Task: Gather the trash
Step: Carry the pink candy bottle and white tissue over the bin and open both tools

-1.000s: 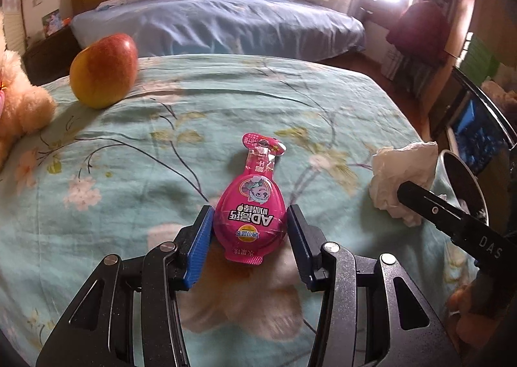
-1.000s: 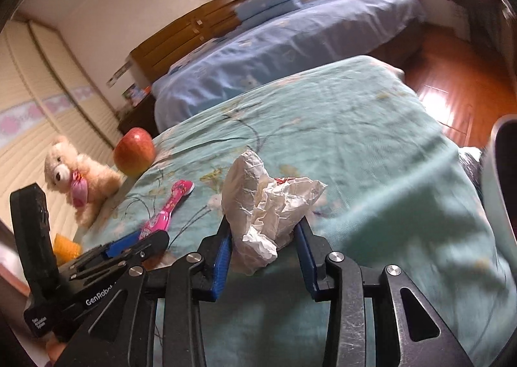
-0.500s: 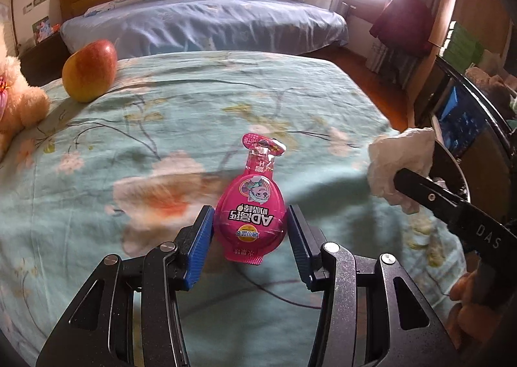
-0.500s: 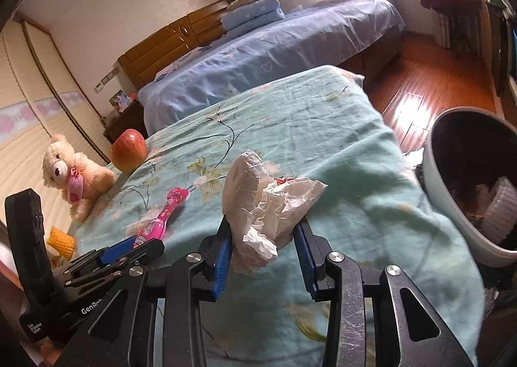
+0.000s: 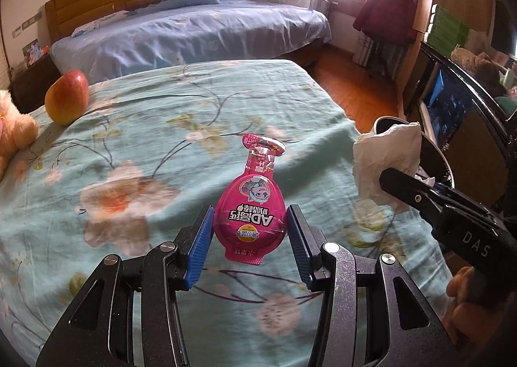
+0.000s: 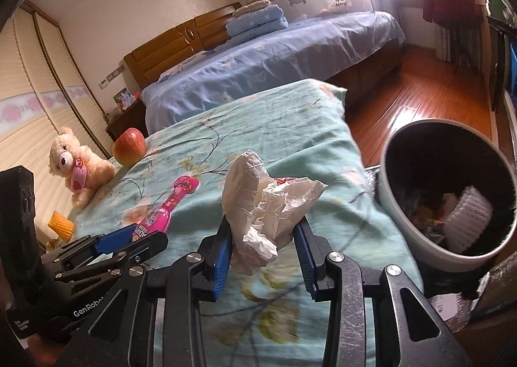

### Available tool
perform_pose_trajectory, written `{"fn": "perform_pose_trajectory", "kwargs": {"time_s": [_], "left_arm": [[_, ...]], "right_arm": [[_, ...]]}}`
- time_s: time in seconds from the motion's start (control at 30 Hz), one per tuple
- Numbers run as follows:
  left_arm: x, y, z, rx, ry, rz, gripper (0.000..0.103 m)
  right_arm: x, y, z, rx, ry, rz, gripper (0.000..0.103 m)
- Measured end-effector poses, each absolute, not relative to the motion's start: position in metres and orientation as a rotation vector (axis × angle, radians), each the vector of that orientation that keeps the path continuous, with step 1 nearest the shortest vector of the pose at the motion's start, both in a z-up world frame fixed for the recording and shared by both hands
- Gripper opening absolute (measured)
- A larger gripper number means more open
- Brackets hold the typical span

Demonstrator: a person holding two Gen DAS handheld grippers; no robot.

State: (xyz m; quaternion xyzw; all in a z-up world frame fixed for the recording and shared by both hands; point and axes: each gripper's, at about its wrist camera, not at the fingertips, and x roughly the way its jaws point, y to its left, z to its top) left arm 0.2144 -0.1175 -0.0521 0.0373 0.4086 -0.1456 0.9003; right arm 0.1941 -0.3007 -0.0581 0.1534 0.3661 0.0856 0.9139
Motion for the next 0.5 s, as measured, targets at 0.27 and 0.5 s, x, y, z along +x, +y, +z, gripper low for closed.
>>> {"fn": "perform_pose_trajectory", "kwargs": {"time_s": [0.27,0.5], "left_arm": [[0.209,-0.140,-0.049,0.107,0.838,-0.323,0.045],[0.205,-0.156,-0.049,0.122,0.840,-0.347,0.045]], "right_arm": [[0.184,-0.325,-0.055,0.316,0.731,0.151,0.038],[0.179,-0.341,-0.056,0.332,0.725,0.131,0.038]]}}
